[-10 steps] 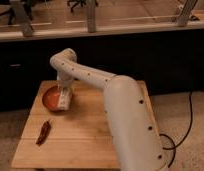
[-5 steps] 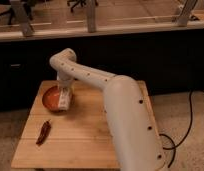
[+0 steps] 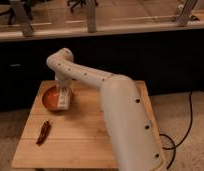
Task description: Place the bottle in the ceramic bowl
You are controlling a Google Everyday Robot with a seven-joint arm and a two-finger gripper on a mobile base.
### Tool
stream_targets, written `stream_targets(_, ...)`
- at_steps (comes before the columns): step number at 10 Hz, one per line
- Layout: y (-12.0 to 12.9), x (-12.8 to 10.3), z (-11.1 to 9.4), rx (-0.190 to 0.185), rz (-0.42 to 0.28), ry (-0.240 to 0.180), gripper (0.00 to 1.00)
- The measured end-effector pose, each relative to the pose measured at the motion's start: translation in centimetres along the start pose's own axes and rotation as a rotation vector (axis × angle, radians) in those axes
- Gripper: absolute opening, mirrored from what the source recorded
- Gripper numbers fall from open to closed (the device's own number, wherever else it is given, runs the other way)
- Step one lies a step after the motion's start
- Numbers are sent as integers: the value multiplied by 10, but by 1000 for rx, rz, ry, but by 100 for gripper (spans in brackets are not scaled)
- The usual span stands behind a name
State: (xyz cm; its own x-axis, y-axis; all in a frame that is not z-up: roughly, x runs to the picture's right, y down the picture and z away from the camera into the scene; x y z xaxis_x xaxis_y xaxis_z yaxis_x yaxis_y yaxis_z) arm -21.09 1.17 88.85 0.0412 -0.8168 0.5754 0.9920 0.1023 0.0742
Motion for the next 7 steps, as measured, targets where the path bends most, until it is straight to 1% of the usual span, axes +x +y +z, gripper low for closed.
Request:
stream_targets(3,-6,1,-1,19,-13,-28,0)
stream_targets(5,-10,2,-1,54,-23,-53,0)
stream_targets(7,-15,3,0,72,-32,-69,0)
